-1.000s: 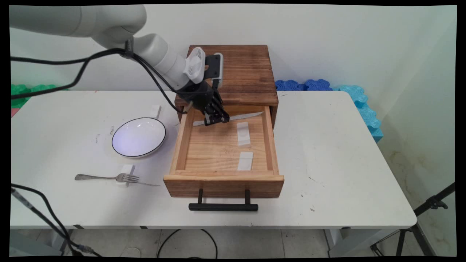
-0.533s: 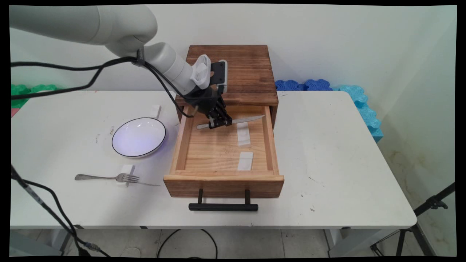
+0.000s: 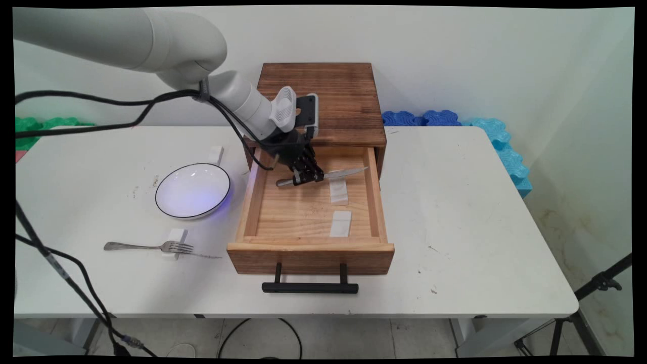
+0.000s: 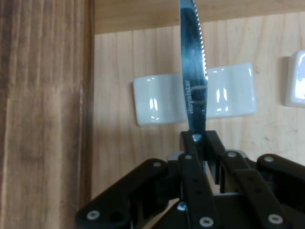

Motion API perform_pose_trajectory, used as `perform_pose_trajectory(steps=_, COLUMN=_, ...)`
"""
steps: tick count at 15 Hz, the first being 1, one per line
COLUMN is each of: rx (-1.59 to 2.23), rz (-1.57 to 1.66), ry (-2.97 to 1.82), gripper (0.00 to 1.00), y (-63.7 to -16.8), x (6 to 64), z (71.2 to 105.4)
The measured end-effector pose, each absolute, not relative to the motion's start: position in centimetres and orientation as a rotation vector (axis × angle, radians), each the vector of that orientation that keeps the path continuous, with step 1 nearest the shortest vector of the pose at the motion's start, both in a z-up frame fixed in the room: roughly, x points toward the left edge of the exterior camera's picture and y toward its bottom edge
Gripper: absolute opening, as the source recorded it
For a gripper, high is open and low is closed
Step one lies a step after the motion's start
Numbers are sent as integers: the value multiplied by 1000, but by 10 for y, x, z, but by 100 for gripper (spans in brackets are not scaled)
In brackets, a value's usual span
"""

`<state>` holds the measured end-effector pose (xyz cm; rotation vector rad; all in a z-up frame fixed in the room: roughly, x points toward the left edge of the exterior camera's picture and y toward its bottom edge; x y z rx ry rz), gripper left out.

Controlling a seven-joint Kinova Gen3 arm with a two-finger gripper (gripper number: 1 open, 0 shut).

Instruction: Place the picked object into the drawer

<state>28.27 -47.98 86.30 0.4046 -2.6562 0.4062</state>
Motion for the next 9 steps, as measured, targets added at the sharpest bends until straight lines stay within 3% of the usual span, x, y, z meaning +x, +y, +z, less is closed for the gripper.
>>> perform_pose_trajectory(steps=9, rx=415, rz=369, ry=-2648, gripper=0, y=-481, x=280, z=847)
